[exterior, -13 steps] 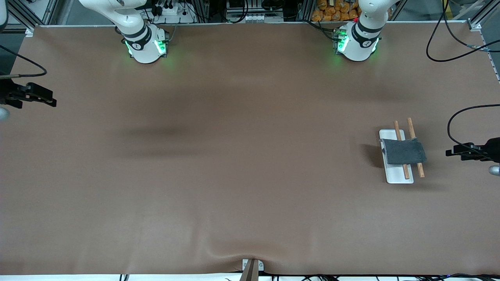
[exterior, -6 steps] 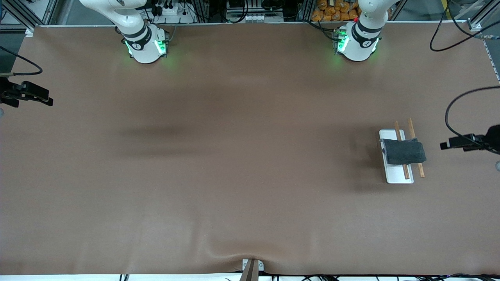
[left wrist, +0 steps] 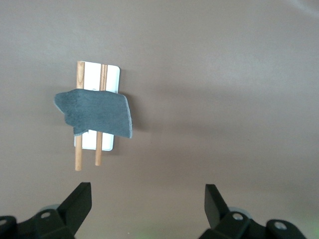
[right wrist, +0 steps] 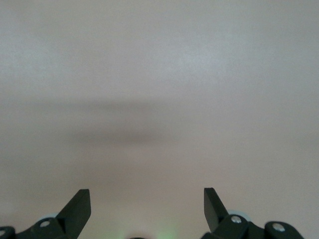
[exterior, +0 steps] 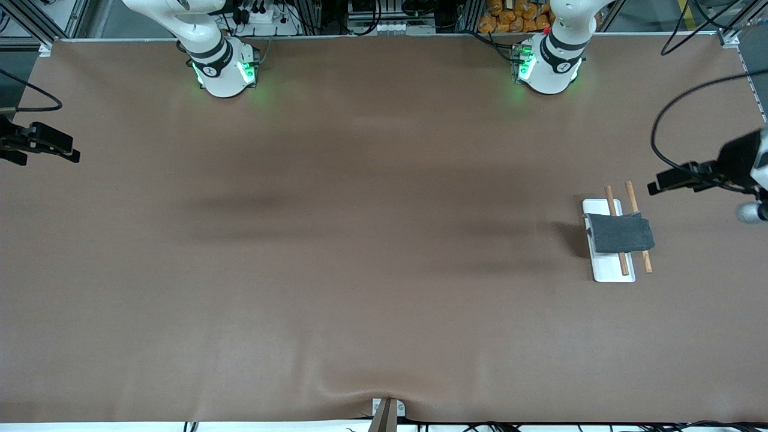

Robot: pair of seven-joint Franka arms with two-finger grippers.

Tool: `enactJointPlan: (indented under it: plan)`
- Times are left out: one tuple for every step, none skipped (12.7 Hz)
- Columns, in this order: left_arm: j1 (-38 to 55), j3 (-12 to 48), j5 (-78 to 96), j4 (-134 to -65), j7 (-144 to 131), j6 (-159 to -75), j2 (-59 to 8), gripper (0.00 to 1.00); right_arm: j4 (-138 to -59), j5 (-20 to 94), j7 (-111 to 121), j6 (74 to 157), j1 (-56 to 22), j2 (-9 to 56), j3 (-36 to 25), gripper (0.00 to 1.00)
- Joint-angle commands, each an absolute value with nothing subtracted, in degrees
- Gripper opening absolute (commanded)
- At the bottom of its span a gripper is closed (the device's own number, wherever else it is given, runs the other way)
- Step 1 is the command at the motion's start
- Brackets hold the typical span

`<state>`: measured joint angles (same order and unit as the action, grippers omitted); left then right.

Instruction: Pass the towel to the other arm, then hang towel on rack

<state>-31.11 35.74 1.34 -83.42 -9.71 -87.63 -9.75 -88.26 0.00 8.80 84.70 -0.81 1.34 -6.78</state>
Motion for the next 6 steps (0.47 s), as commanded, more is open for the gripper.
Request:
enactJointPlan:
  plan:
    - [-31.90, 39.19, -2.72, -84.11, -10.11, -85.35, -7.04, 1.00, -86.75, 1.32, 8.70, 84.02, 1.14, 1.32, -5.36, 1.00]
    - [-31.90, 39.20, -2.81, -83.76, -9.06, -85.34, -6.68, 1.00, -86.84, 1.32, 8.53, 84.46, 1.14, 1.32, -5.45, 1.00]
    - [-31.90, 39.29, -2.73, -82.80, -8.01, -85.17, -6.51, 1.00, -86.84, 1.32, 6.79, 85.07, 1.14, 1.41, -5.45, 1.00]
    - [-31.99, 39.29, -2.20, -82.53, -7.22, -84.99, -6.42, 1.00, -86.84, 1.32, 2.33, 85.60, 1.14, 1.41, -5.45, 1.00]
    - [-31.99, 39.20, -2.37, -82.44, -6.51, -84.47, -6.42, 1.00, -87.01, 1.32, 0.20, 85.69, 1.14, 1.41, -5.45, 1.00]
    - [-31.91, 39.29, -2.63, -82.27, -6.50, -84.38, -5.89, 1.00, -87.01, 1.32, 0.09, 85.69, 1.14, 1.49, -5.36, 1.00]
